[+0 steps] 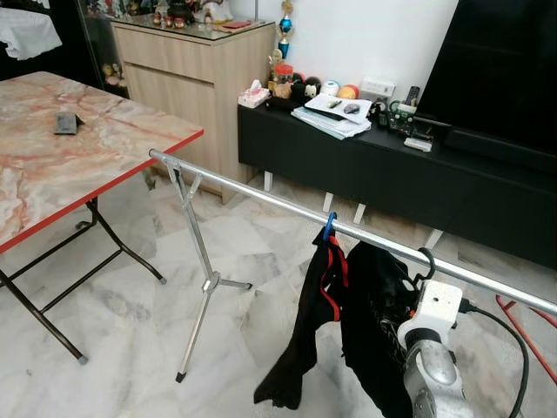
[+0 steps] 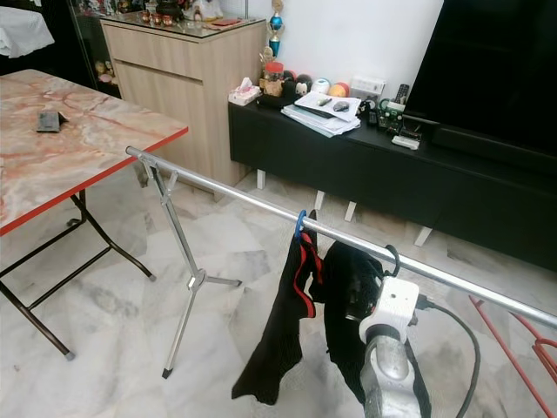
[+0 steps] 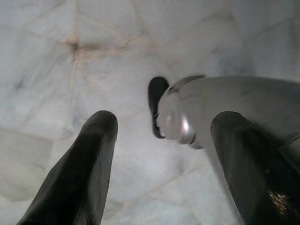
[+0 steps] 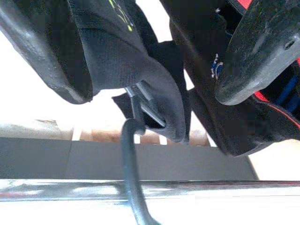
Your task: Hang hanger
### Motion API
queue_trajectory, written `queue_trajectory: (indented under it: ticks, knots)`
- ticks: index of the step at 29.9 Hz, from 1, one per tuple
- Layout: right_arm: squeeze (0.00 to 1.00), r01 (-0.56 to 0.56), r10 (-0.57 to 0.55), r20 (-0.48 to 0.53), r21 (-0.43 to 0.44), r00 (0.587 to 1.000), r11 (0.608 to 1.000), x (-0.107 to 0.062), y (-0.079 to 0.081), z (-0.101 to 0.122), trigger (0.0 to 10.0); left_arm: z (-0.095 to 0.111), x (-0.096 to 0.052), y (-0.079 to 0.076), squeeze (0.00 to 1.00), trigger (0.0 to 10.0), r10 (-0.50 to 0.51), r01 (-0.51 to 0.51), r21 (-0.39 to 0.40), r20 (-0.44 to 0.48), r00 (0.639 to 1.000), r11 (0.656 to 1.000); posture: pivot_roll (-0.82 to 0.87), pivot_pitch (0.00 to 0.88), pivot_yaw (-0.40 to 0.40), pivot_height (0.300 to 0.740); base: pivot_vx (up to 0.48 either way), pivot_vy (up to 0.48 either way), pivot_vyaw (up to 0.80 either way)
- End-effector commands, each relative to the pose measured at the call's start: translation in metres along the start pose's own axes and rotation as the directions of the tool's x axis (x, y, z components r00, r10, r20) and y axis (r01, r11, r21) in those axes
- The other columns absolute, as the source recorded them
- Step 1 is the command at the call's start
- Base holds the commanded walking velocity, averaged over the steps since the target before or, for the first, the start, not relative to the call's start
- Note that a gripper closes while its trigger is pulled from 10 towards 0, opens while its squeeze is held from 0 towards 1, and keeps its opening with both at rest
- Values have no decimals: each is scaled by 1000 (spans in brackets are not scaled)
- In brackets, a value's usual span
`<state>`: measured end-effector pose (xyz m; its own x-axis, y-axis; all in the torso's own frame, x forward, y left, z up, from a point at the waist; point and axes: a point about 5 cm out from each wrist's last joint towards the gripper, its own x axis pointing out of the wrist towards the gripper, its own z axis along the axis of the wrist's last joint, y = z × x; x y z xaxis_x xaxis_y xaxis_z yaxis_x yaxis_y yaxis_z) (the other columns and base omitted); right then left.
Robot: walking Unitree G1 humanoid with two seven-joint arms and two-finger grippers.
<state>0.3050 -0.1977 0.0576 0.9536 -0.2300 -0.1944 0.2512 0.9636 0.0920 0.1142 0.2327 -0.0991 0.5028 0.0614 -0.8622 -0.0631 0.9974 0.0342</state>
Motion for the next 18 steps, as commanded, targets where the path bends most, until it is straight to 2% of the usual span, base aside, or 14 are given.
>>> queue_trajectory:
  ticks: [1,5,8,14,18]
  knots:
    - [0,22,-22,-32,-20,999,1000,1,-4,-6,10000,0,2,-7,0,10000,-9,9,20,-16,1000,1000,81,25,-72,740,0,0,0]
    - [0,54,-57,-82,-42,995,998,1,-6,-14,10000,6,5,-16,0,10000,-21,22,37,-17,1000,999,83,27,-66,740,0,0,0]
    - [0,47,-57,-150,-70,987,996,4,-7,-22,10000,9,5,-8,0,10000,-12,12,39,-19,1000,999,82,28,-61,740,0,0,0]
    - [0,66,-74,-149,-59,986,996,14,-9,-15,10000,10,3,5,0,10000,6,-5,40,-23,1000,999,89,28,-60,740,0,0,0]
    - [0,54,-60,-127,-48,990,997,23,-4,-3,10000,6,0,12,0,10000,16,-15,43,-32,999,999,94,29,-60,740,0,0,0]
